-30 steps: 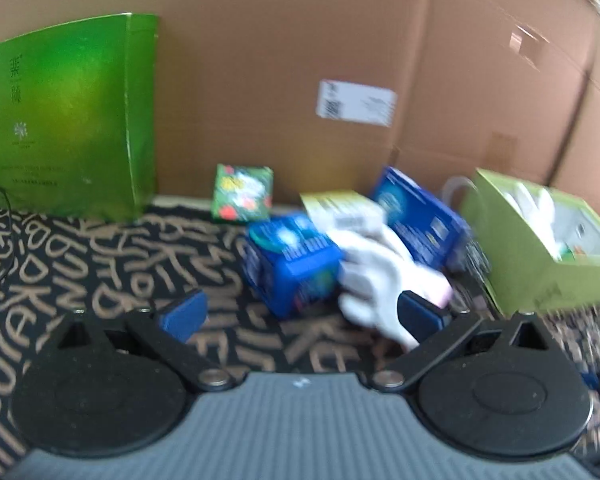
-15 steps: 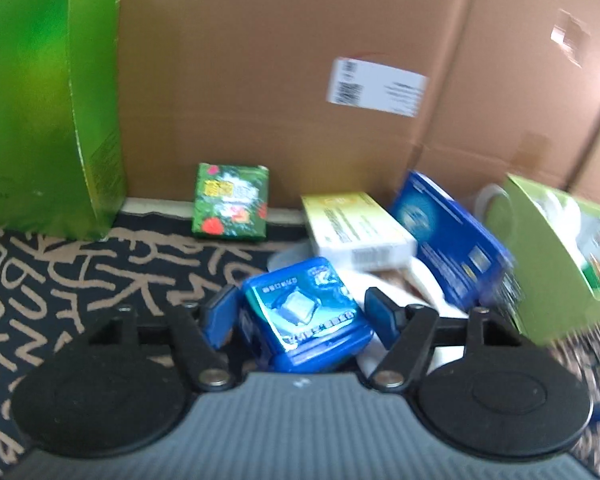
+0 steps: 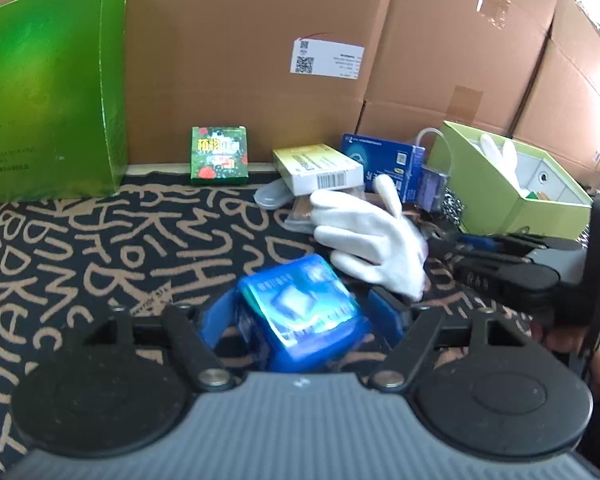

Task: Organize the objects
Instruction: 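Grasp the blue box with the left tool while the right tool grasps the black tape roll, then carry the blue box and black tape into the light-green box and release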

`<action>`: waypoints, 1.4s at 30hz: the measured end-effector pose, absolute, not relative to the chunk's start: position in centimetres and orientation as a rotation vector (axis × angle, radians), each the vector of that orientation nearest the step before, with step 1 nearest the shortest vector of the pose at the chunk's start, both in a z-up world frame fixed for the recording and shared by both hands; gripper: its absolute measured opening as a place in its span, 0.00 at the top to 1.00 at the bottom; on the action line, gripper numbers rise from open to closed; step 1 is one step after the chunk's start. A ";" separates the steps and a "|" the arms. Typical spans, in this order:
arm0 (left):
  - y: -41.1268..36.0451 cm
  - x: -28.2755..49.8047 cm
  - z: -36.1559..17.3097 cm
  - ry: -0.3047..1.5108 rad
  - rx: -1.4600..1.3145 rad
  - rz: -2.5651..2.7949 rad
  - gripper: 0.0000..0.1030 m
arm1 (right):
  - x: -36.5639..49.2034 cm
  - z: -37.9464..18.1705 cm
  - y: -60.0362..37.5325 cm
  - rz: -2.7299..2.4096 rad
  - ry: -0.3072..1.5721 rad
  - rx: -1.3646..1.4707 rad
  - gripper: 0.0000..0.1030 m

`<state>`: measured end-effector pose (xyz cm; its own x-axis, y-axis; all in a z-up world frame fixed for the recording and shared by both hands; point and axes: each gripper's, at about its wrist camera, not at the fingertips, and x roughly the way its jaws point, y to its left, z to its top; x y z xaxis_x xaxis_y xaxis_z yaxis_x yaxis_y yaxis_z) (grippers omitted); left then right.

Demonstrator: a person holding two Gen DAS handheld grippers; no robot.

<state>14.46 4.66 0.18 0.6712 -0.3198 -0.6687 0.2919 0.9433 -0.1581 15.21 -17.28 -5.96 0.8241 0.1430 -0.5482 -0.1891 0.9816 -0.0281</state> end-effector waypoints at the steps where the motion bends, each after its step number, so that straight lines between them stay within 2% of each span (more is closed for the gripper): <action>1: 4.7 14.3 0.2 0.758 -0.034 -0.342 0.25 | 14.8 -5.9 -17.4 0.184 0.578 -0.076 0.79; 3: 4.6 14.0 0.1 0.761 -0.032 -0.353 0.25 | 13.6 -5.7 -17.8 0.210 0.589 -0.068 0.79; 5: 4.5 13.6 -0.1 0.774 -0.027 -0.368 0.35 | 11.7 -5.5 -18.4 0.251 0.603 -0.047 0.79; 12: 4.5 11.6 0.0 0.788 -0.035 -0.382 0.39 | 5.2 -5.5 -18.4 0.414 0.672 -0.089 0.79; 13: 4.3 11.4 0.1 0.780 -0.042 -0.361 0.34 | 4.8 -5.5 -18.1 0.408 0.668 -0.109 0.79; 14: 4.1 11.2 0.1 0.769 -0.043 -0.329 0.21 | 4.6 -5.6 -17.8 0.402 0.661 -0.123 0.79; 15: 3.8 11.0 0.2 0.752 -0.039 -0.298 0.18 | 4.4 -5.6 -17.7 0.402 0.659 -0.126 0.76; 18: 3.1 11.2 0.2 0.731 -0.025 -0.269 0.18 | 4.6 -5.7 -17.8 0.408 0.661 -0.105 0.74; 21: 2.8 11.6 0.2 0.736 -0.030 -0.277 0.23 | 4.7 -5.9 -17.8 0.398 0.662 -0.106 0.69; 23: 2.6 11.9 0.1 0.749 -0.021 -0.276 0.33 | 4.7 -6.0 -17.8 0.392 0.662 -0.099 0.68; 24: 2.5 12.1 0.0 0.757 -0.017 -0.272 0.35 | 4.7 -6.0 -17.9 0.385 0.661 -0.092 0.68; 29: 2.8 12.5 -0.6 0.779 -0.034 -0.255 0.35 | 5.3 -6.0 -17.7 0.365 0.658 -0.086 0.68; 33: 3.2 12.5 -0.7 0.787 -0.046 -0.277 0.39 | 5.4 -6.1 -17.6 0.369 0.654 -0.080 0.68; 34: 3.1 12.4 -0.6 0.787 -0.040 -0.280 0.40 | 5.5 -6.1 -17.6 0.370 0.655 -0.073 0.69; 36: 3.1 12.3 -0.5 0.789 -0.034 -0.285 0.41 | 5.5 -6.1 -17.8 0.370 0.653 -0.059 0.79; 42: 2.6 11.5 0.7 0.783 -0.022 -0.314 0.44 | 5.0 -5.5 -18.6 0.398 0.636 -0.028 0.79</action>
